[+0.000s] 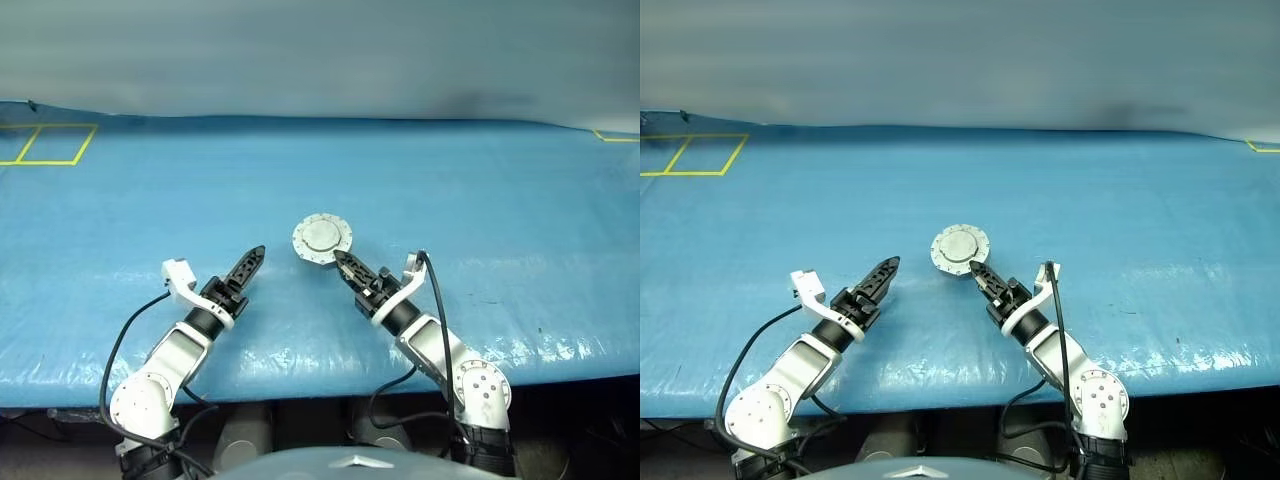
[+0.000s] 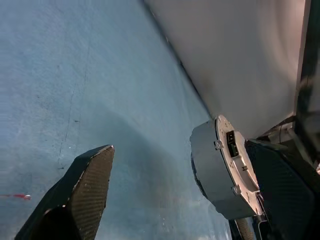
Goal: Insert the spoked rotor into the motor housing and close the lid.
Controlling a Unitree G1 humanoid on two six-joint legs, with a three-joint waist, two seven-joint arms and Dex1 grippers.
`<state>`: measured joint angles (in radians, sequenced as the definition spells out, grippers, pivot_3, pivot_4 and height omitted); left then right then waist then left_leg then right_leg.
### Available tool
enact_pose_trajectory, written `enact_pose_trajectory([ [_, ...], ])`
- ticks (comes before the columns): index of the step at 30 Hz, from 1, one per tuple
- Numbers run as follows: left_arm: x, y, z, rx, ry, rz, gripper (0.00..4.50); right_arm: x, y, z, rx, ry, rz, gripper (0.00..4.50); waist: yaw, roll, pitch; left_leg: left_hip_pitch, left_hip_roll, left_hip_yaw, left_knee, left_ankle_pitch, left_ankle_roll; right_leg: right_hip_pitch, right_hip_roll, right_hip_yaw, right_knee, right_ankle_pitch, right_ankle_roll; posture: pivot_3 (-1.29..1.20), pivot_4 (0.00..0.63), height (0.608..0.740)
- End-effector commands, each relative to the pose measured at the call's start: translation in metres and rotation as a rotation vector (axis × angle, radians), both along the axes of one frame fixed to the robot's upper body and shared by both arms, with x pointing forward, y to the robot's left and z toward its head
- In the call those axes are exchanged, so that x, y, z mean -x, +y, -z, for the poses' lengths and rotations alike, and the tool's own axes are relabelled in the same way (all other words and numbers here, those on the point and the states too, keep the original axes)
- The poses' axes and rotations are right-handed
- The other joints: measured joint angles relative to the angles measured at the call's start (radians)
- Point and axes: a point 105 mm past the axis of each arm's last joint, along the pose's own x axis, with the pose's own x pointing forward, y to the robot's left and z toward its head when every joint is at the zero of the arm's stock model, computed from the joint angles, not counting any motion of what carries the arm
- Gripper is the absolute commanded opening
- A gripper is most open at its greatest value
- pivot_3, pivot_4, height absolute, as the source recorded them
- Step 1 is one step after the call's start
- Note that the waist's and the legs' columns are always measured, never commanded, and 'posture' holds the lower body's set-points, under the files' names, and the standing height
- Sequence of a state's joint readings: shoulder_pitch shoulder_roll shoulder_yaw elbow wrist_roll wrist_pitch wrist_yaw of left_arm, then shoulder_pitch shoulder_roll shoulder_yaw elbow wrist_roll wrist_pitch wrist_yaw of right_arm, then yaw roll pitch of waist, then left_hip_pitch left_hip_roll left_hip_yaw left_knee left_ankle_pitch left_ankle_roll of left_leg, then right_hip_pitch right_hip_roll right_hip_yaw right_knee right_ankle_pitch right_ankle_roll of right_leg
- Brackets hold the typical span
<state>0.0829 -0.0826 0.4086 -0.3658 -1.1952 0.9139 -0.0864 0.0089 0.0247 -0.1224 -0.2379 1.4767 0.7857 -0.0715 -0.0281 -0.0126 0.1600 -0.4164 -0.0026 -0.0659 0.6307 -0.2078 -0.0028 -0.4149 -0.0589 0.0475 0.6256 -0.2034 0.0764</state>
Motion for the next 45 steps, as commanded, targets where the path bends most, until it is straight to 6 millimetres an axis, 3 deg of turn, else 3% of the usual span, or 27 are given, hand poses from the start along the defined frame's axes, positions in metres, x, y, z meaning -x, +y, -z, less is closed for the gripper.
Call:
enact_pose_trajectory([
  [1, 0.003, -0.021, -0.016, 0.224, -0.026, 0.029, 4.5, -0.003, 0.009, -0.028, -0.06, -0.101, -0.032, 1.16, 0.001, 0.0, 0.0, 0.0, 0.0, 0.0, 0.0, 0.0, 0.0, 0.0, 0.0, 0.0, 0.0, 0.0, 0.0, 0.0, 0.15, 0.74],
  [5, 0.006, -0.03, -0.022, 0.346, -0.025, 0.088, 4.5, -0.002, 0.016, -0.035, -0.067, -0.122, -0.058, 1.16, 0.0, 0.0, 0.0, 0.0, 0.0, 0.0, 0.001, 0.0, 0.0, 0.0, 0.0, 0.0, 0.0, 0.0, 0.0, 0.0, 0.15, 0.74],
  [15, 0.01, -0.045, -0.02, 0.403, -0.001, 0.153, 4.5, 0.005, 0.024, -0.046, -0.085, -0.147, -0.089, 1.16, -0.002, 0.0, 0.0, 0.0, 0.0, 0.0, 0.001, 0.0, 0.0, 0.0, 0.0, 0.0, 0.0, 0.0, 0.0, 0.0, 0.15, 0.74],
  [34, 0.004, -0.054, -0.02, 0.429, -0.014, 0.152, 4.5, 0.039, 0.044, -0.038, -0.087, -0.078, -0.221, 1.16, -0.006, 0.0, 0.0, -0.001, -0.001, 0.0, 0.0, 0.0, 0.0, -0.001, -0.001, 0.0, -0.001, 0.0, -0.001, 0.0, 0.15, 0.74],
  [40, 0.006, -0.056, -0.019, 0.434, -0.008, 0.171, 2.58, 0.036, 0.041, -0.039, -0.069, -0.098, -0.197, 1.16, -0.006, 0.0, 0.0, -0.002, -0.001, 0.0, 0.0, 0.0, 0.0, -0.001, -0.001, 0.0, -0.001, 0.0, -0.001, 0.0, 0.15, 0.74],
  [45, 0.006, -0.053, -0.019, 0.433, -0.006, 0.161, 2.42, 0.035, 0.038, -0.042, -0.048, -0.154, -0.18, 1.16, -0.006, 0.0, 0.0, -0.002, -0.001, 0.0, 0.0, 0.0, 0.0, -0.001, -0.001, 0.0, -0.001, 0.0, -0.001, 0.0, 0.15, 0.74],
])
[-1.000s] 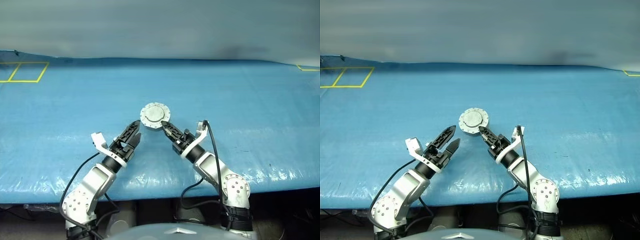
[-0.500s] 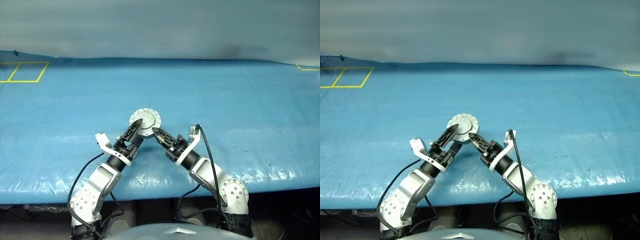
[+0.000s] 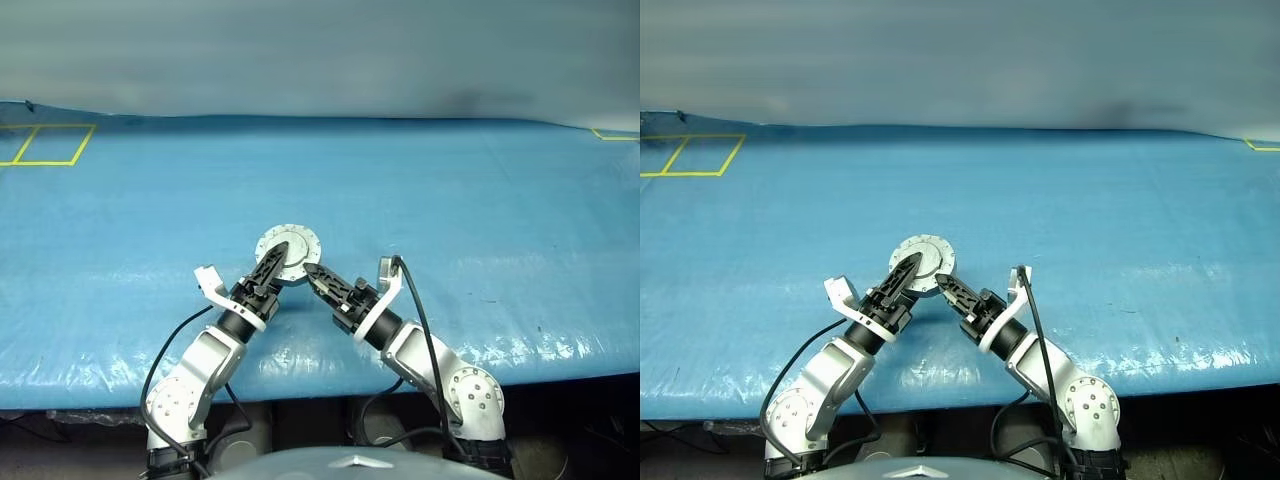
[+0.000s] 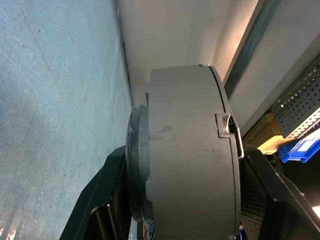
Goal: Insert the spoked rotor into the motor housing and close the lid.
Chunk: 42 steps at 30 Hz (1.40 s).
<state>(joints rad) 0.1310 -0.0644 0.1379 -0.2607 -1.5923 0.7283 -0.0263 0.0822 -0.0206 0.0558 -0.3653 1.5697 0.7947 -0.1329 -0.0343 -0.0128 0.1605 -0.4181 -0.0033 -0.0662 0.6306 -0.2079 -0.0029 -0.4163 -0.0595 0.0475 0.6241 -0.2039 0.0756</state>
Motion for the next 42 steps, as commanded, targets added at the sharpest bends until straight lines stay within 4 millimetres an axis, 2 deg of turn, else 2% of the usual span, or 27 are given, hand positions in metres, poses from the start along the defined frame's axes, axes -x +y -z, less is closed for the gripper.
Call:
enact_pose_trajectory([
  [1, 0.001, -0.003, -0.008, 0.025, -0.028, 0.013, 2.42, 0.001, 0.0, -0.03, -0.056, -0.141, 0.008, 1.51, 0.0, 0.0, 0.0, 0.0, 0.0, 0.0, 0.0, 0.0, 0.0, 0.0, 0.0, 0.0, 0.0, 0.0, 0.0, 0.0, 0.15, 0.74],
  [7, -0.005, 0.002, -0.008, 0.009, -0.012, -0.01, 2.42, 0.003, -0.006, -0.034, -0.032, -0.218, 0.018, 3.53, 0.001, 0.0, 0.0, 0.0, 0.0, 0.0, 0.0, 0.0, 0.0, 0.0, 0.0, 0.0, 0.0, 0.0, 0.0, 0.0, 0.15, 0.74],
  [10, -0.011, 0.008, -0.007, -0.019, -0.016, -0.032, 2.42, 0.011, -0.007, -0.029, 0.116, -0.336, -0.022, 4.49, 0.002, 0.0, 0.0, 0.0, 0.0, 0.0, 0.0, 0.0, 0.0, 0.0, 0.0, 0.0, 0.0, 0.0, 0.0, 0.0, 0.15, 0.74],
  [18, -0.04, 0.037, -0.01, -0.109, -0.036, -0.122, 2.42, 0.019, -0.016, -0.018, 0.283, -0.497, 0.006, 4.5, 0.007, -0.001, 0.0, 0.0, 0.0, -0.001, 0.0, 0.0, 0.0, 0.0, 0.0, -0.001, 0.0, 0.0, 0.0, 0.0, 0.15, 0.74],
  [23, -0.074, 0.067, -0.012, -0.222, -0.039, -0.241, 2.42, 0.015, -0.019, 0.002, 0.598, -0.672, 0.044, 4.5, 0.012, -0.004, 0.002, 0.001, -0.002, -0.001, 0.001, 0.0, -0.001, 0.001, 0.0, -0.001, 0.0, 0.0, 0.0, 0.0, 0.15, 0.74],
  [30, -0.117, 0.089, -0.017, -0.304, -0.035, -0.33, 2.42, 0.007, -0.031, 0.013, 0.789, -0.79, 0.149, 4.5, 0.015, -0.007, 0.004, 0.001, -0.002, -0.001, 0.0, 0.001, -0.001, 0.001, 0.0, 0.0, 0.0, 0.001, 0.001, 0.0, 0.15, 0.74],
  [36, -0.151, 0.096, -0.024, -0.332, -0.035, -0.362, 2.42, 0.008, -0.037, 0.017, 0.877, -0.88, 0.177, 4.5, 0.02, -0.013, 0.007, 0.001, -0.003, -0.002, 0.0, 0.001, -0.001, 0.002, 0.0, 0.0, 0.0, 0.001, 0.002, 0.0, 0.15, 0.74],
  [42, -0.177, 0.09, -0.021, -0.373, 0.005, -0.372, 2.42, 0.009, -0.035, 0.026, 0.928, -0.901, 0.162, 4.5, 0.021, -0.014, 0.008, 0.001, -0.004, -0.003, 0.0, 0.001, -0.001, 0.002, 0.0, 0.0, 0.0, 0.002, 0.003, 0.0, 0.15, 0.74],
])
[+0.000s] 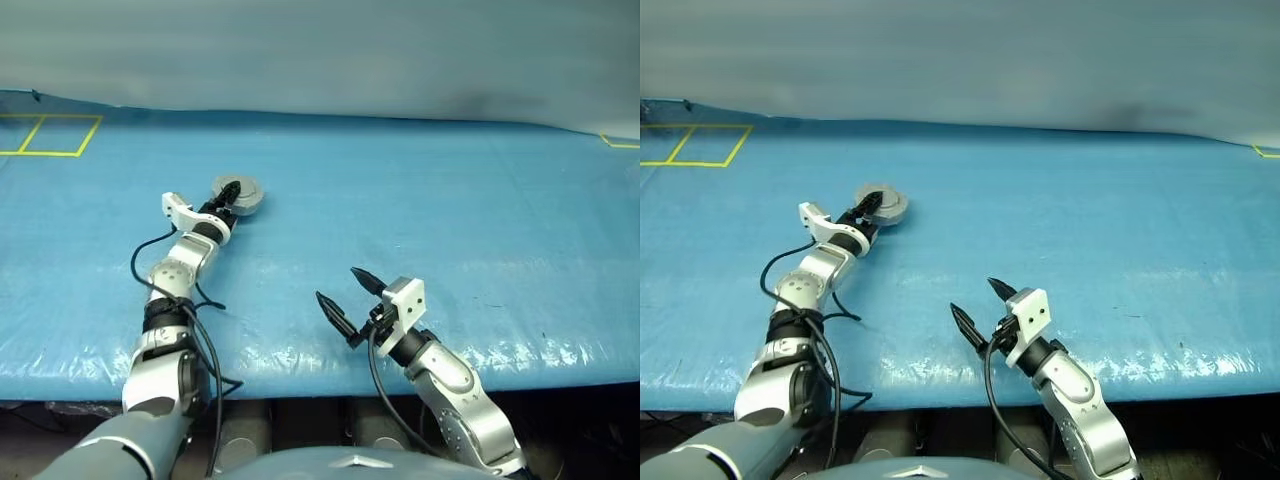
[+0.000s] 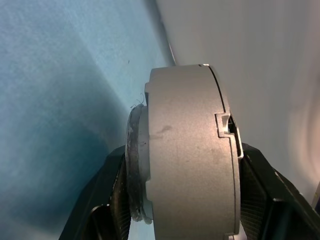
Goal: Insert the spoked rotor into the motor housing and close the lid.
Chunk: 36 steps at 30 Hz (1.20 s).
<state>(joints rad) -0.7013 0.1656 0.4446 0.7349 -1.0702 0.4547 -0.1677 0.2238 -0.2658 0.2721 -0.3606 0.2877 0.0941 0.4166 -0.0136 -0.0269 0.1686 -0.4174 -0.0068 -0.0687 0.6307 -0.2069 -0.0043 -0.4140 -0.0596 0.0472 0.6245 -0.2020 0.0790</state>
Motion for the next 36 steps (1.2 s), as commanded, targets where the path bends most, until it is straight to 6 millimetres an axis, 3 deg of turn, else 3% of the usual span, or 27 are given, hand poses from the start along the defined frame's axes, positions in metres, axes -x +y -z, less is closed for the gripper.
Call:
enact_pose_trajectory([
  [1, -0.015, 0.0, -0.021, -0.021, -0.06, -0.015, 2.42, 0.002, 0.005, -0.005, 0.004, -0.044, -0.014, 4.5, 0.0, -0.001, 0.001, 0.0, 0.0, 0.0, 0.0, 0.0, 0.0, 0.0, 0.0, 0.0, 0.0, 0.0, 0.0, 0.0, 0.15, 0.74],
  [7, -0.023, -0.015, -0.012, -0.086, -0.014, 0.024, 2.42, 0.005, 0.006, 0.002, 0.032, -0.024, -0.005, 4.5, -0.001, -0.002, 0.001, 0.0, 0.0, -0.001, 0.0, 0.0, 0.0, 0.0, 0.0, 0.0, 0.001, 0.001, 0.001, 0.0, 0.15, 0.74],
  [13, -0.017, -0.014, 0.003, -0.093, 0.02, 0.034, 4.42, 0.006, 0.006, 0.005, 0.036, -0.012, 0.014, 4.5, -0.001, -0.002, 0.001, 0.003, 0.0, -0.001, 0.0, 0.0, -0.001, 0.003, 0.0, 0.0, 0.001, 0.001, 0.001, 0.0, 0.15, 0.74],
  [15, -0.009, -0.011, 0.016, -0.115, 0.069, 0.057, 4.46, 0.006, 0.006, 0.005, 0.035, -0.013, 0.015, 4.5, -0.006, -0.002, 0.001, 0.005, 0.0, -0.001, 0.0, 0.001, -0.002, 0.004, 0.0, 0.0, 0.002, 0.0, 0.001, 0.0, 0.15, 0.74],
  [19, 0.016, -0.008, 0.039, -0.155, 0.147, 0.14, 4.46, 0.004, 0.005, 0.005, 0.035, -0.009, 0.018, 4.5, -0.017, 0.0, -0.001, 0.007, 0.001, -0.001, 0.0, 0.001, -0.002, 0.005, 0.0, 0.0, 0.003, 0.001, 0.001, 0.0, 0.15, 0.74],
  [23, 0.063, -0.001, 0.056, -0.268, 0.186, 0.275, 4.46, 0.003, 0.005, 0.007, 0.043, 0.001, 0.007, 4.5, -0.031, 0.006, -0.007, 0.01, 0.001, 0.001, -0.002, 0.001, -0.002, 0.006, -0.001, 0.002, 0.003, 0.0, 0.001, 0.0, 0.15, 0.74],
  [28, 0.114, 0.006, 0.056, -0.444, 0.145, 0.384, 4.46, -0.003, 0.001, 0.008, 0.03, 0.025, 0.016, 4.5, -0.03, 0.011, -0.011, 0.021, 0.002, 0.003, -0.004, 0.0, -0.003, 0.016, -0.001, 0.002, 0.003, -0.002, -0.003, 0.0, 0.15, 0.74],
  [29, 0.121, 0.009, 0.053, -0.546, 0.104, 0.38, 4.46, -0.004, 0.0, 0.007, 0.026, 0.022, 0.018, 4.5, -0.031, 0.011, -0.011, 0.023, 0.003, 0.003, -0.004, 0.0, -0.003, 0.017, -0.001, 0.002, 0.003, -0.003, -0.003, 0.0, 0.15, 0.74],
  [33, 0.143, 0.008, 0.044, -0.88, -0.039, 0.379, 4.46, -0.01, -0.007, 0.0, 0.013, -0.006, 0.047, 4.5, -0.024, 0.012, -0.013, 0.024, 0.005, 0.004, -0.003, -0.004, -0.009, 0.013, -0.001, 0.002, 0.003, -0.003, -0.003, 0.0, 0.15, 0.74],
  [36, 0.153, -0.002, 0.036, -1.024, -0.172, 0.33, 4.46, -0.012, -0.013, -0.002, 0.023, -0.035, 0.07, 4.5, -0.02, 0.012, -0.013, 0.022, 0.008, 0.005, -0.003, -0.004, -0.01, 0.011, -0.002, 0.003, 0.002, -0.003, -0.003, 0.0, 0.15, 0.74],
])
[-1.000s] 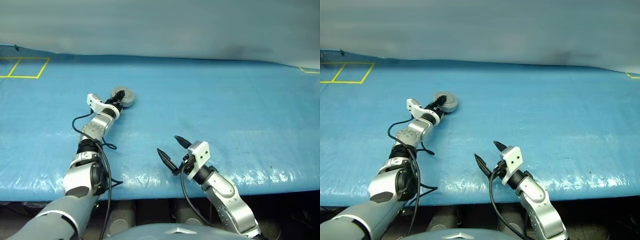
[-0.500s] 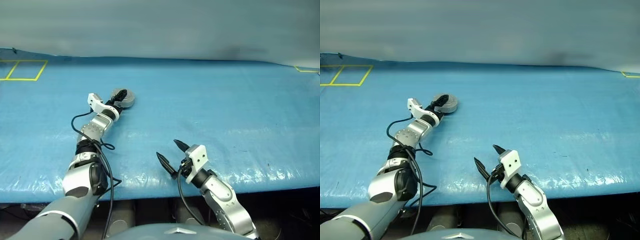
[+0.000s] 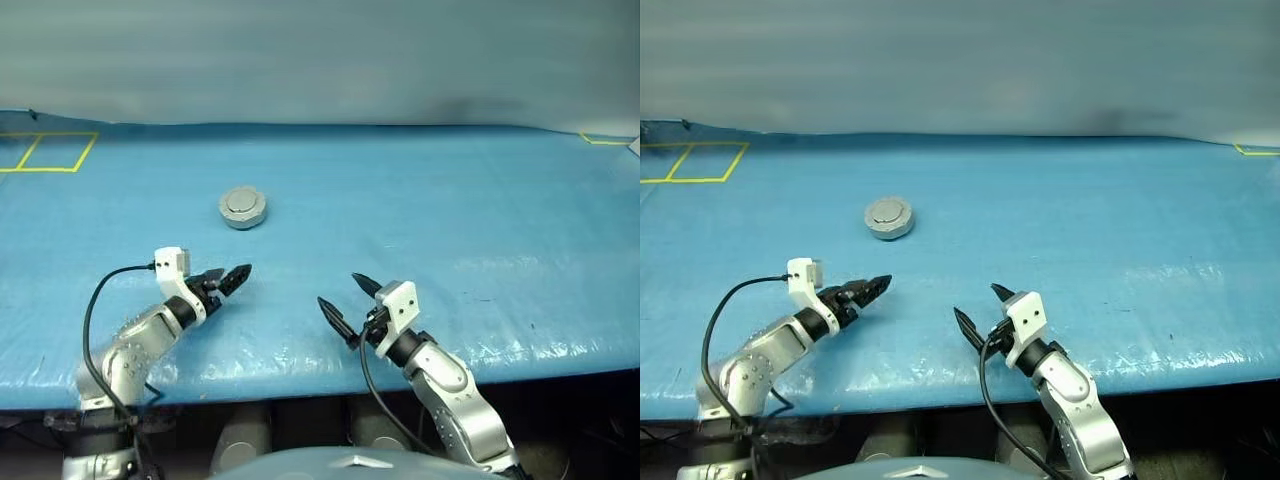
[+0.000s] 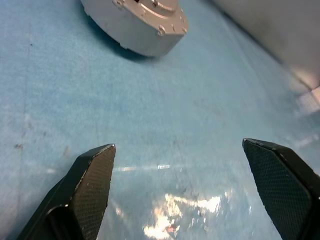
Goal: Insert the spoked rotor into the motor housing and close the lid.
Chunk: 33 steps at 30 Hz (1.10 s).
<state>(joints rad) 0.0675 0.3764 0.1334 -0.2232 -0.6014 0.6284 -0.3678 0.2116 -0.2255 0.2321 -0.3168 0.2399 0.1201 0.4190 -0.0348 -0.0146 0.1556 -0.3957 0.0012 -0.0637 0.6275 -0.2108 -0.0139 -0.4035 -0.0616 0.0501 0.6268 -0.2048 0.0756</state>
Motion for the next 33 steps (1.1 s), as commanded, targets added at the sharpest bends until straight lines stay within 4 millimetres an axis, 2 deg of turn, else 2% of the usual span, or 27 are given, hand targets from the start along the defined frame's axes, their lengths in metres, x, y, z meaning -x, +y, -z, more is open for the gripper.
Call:
enact_pose_trajectory([
  [1, 0.01, -0.014, -0.015, -0.146, -0.215, 0.009, 4.46, -0.004, -0.01, -0.012, 0.003, -0.078, 0.027, 4.5, 0.003, 0.0, 0.0, -0.002, 0.0, 0.001, 0.0, 0.0, 0.0, -0.002, 0.0, 0.0, 0.0, 0.0, 0.0, 0.0, 0.15, 0.74],
  [3, 0.018, -0.022, -0.017, -0.17, -0.298, 0.003, 4.46, -0.005, -0.015, -0.011, 0.015, -0.088, 0.047, 4.5, 0.01, -0.001, 0.0, -0.007, 0.001, 0.003, 0.0, 0.0, 0.001, -0.006, 0.0, 0.001, 0.0, 0.0, 0.0, 0.0, 0.15, 0.74],
  [8, 0.023, -0.02, -0.013, -0.333, -0.445, -0.037, 4.46, -0.01, -0.025, -0.007, 0.071, -0.135, 0.094, 4.5, 0.025, 0.0, -0.001, -0.015, -0.002, 0.002, 0.0, 0.003, 0.006, -0.011, 0.002, 0.0, 0.0, 0.001, -0.001, 0.0, 0.15, 0.74],
  [16, 0.024, -0.019, -0.013, -0.351, -0.487, -0.042, 4.46, -0.017, -0.025, -0.012, 0.012, -0.148, 0.137, 4.5, 0.022, 0.0, 0.0, -0.016, -0.002, 0.003, 0.001, 0.002, 0.007, -0.011, 0.002, 0.0, 0.0, 0.0, -0.001, 0.0, 0.15, 0.74],
  [33, 0.023, -0.012, -0.01, -0.35, -0.47, -0.052, 4.46, -0.014, -0.021, -0.006, 0.004, -0.124, 0.11, 4.5, 0.022, 0.0, 0.0, -0.015, -0.002, 0.003, 0.001, 0.003, 0.007, -0.01, 0.003, -0.001, 0.001, 0.0, -0.001, 0.0, 0.15, 0.74],
])
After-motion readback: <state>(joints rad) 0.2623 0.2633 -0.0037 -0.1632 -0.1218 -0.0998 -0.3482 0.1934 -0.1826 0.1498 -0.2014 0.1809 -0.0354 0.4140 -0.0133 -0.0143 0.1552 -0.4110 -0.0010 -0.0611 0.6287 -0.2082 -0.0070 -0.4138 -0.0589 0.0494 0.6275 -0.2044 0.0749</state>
